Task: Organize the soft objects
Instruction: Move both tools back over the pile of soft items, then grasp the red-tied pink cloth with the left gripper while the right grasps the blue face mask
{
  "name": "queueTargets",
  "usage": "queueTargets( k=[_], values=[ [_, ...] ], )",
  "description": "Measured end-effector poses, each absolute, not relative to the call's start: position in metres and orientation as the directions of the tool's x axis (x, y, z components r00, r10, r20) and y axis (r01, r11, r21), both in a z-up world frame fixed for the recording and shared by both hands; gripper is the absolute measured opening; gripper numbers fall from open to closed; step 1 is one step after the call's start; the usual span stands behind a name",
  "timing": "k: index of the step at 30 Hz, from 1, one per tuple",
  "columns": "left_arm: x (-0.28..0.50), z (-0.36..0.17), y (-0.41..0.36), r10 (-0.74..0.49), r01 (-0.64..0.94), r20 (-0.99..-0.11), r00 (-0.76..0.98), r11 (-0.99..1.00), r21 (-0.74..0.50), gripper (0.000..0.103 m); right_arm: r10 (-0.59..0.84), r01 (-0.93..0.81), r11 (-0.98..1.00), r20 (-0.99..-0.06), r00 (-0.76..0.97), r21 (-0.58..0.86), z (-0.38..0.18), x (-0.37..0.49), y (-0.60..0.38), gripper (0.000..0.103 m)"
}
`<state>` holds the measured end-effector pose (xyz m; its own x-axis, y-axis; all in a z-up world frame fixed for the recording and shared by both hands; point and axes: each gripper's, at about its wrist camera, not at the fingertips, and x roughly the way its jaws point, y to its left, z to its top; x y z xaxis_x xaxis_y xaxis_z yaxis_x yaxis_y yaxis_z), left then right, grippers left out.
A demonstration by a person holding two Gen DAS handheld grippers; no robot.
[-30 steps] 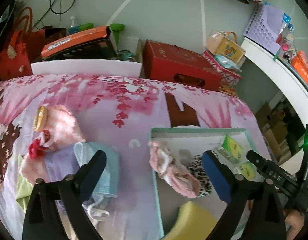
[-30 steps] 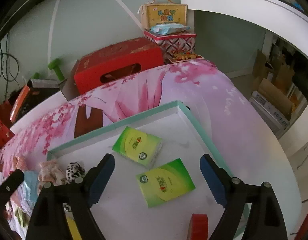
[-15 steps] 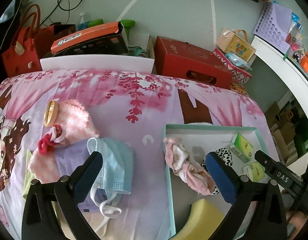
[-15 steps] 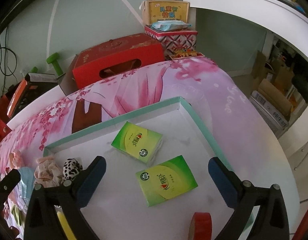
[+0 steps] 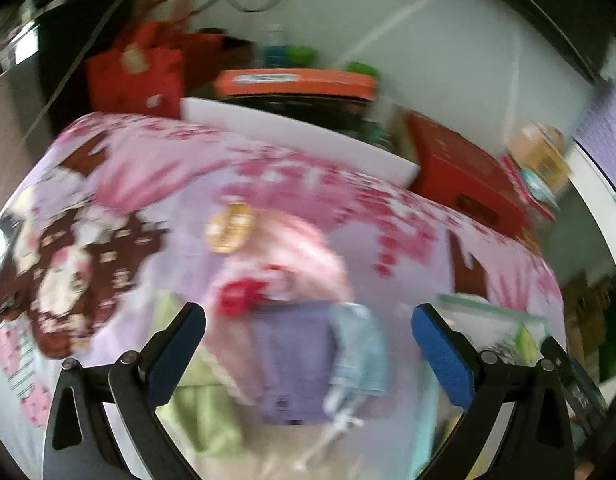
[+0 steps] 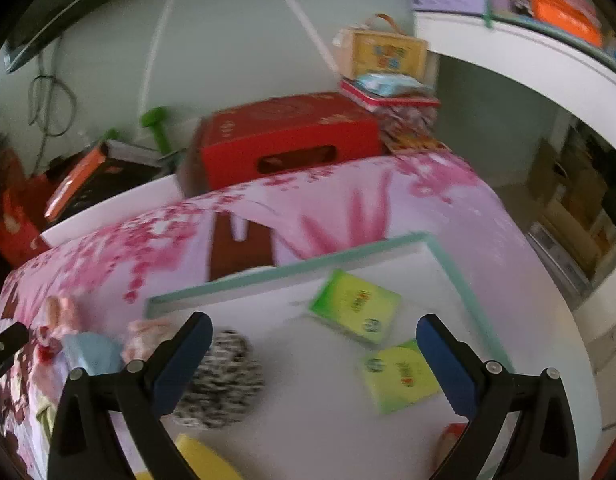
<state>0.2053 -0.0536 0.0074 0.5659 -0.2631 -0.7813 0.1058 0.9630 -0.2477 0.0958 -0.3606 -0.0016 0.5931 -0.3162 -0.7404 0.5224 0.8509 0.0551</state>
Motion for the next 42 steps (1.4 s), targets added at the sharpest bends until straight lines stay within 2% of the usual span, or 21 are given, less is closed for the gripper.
queueTargets(
  k=[6,10,23,27,34,39,42],
  values=[
    [0.209,0.008,-0.004,-0.151,-0.034,-0.798,0.584,0.977,-0.21,0.103,-0.259,0.418,0.907,-0.707,0.658,0.057,0.011,0.111,-0.315,0.103],
    [0.207,0.006,0.019,-0.118,-0.089,-0.807,0.579,0.974,-0.206,0.103,-0.189,0.326,0.943,-0.692,0.697,0.071,0.017,0.124,-0.279,0.103],
    [0.204,0.007,0.054,-0.074,-0.144,-0.791,0.607,0.969,-0.202,0.103,0.063,0.052,0.988,-0.699,0.712,0.142,0.001,0.155,-0.182,0.103],
    [0.208,0.002,0.058,-0.1,-0.147,-0.796,0.597,0.962,-0.231,0.103,0.064,0.038,0.992,-0.727,0.684,0.123,-0.015,0.161,-0.172,0.103],
    [0.222,-0.013,0.052,-0.166,-0.115,-0.806,0.568,0.954,-0.278,0.103,0.117,0.033,0.983,-0.751,0.649,0.182,-0.036,0.172,-0.174,0.103],
    [0.228,-0.014,0.037,-0.195,-0.063,-0.798,0.57,0.958,-0.279,0.102,0.097,0.052,0.985,-0.768,0.633,0.167,-0.047,0.176,-0.176,0.094],
    [0.231,-0.016,0.025,-0.179,-0.024,-0.802,0.57,0.972,-0.234,0.102,0.092,0.063,0.984,-0.779,0.62,0.166,-0.052,0.178,-0.178,0.09]
  ],
)
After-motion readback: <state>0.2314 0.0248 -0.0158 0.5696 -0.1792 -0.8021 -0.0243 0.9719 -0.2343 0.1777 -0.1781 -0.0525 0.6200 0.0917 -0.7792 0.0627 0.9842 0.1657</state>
